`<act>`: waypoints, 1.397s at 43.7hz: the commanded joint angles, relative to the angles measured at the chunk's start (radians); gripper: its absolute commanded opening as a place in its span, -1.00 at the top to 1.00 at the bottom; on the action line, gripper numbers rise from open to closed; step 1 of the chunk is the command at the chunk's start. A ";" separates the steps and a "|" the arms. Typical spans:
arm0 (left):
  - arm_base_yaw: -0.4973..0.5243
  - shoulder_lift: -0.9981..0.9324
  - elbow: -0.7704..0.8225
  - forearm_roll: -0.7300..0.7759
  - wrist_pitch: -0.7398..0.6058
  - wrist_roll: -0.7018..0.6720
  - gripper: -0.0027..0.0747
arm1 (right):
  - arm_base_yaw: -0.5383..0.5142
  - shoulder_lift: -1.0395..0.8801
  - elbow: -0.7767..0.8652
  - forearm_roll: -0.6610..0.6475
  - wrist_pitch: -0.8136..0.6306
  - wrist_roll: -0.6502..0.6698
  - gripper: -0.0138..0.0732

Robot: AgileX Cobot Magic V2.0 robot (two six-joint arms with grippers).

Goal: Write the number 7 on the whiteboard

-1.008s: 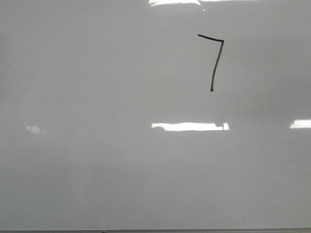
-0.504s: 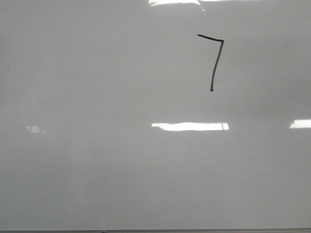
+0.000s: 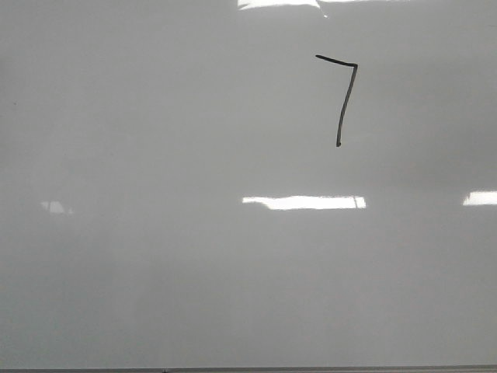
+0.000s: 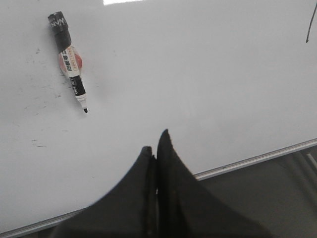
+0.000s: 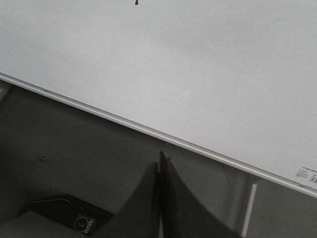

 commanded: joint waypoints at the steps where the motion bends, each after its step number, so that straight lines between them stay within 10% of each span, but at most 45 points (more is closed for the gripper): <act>1: -0.007 0.009 -0.023 0.003 -0.074 -0.010 0.98 | -0.005 0.005 -0.024 -0.009 -0.061 0.001 0.84; 11: 0.067 -0.046 0.022 -0.005 -0.131 -0.010 0.98 | -0.005 0.005 -0.024 -0.009 -0.060 0.001 0.84; 41: 0.280 -0.504 0.828 -0.058 -1.070 0.006 0.98 | -0.005 0.005 -0.024 -0.009 -0.060 0.001 0.84; 61: 0.331 -0.504 0.830 -0.001 -1.062 0.017 0.98 | -0.005 0.006 -0.024 -0.009 -0.057 0.001 0.84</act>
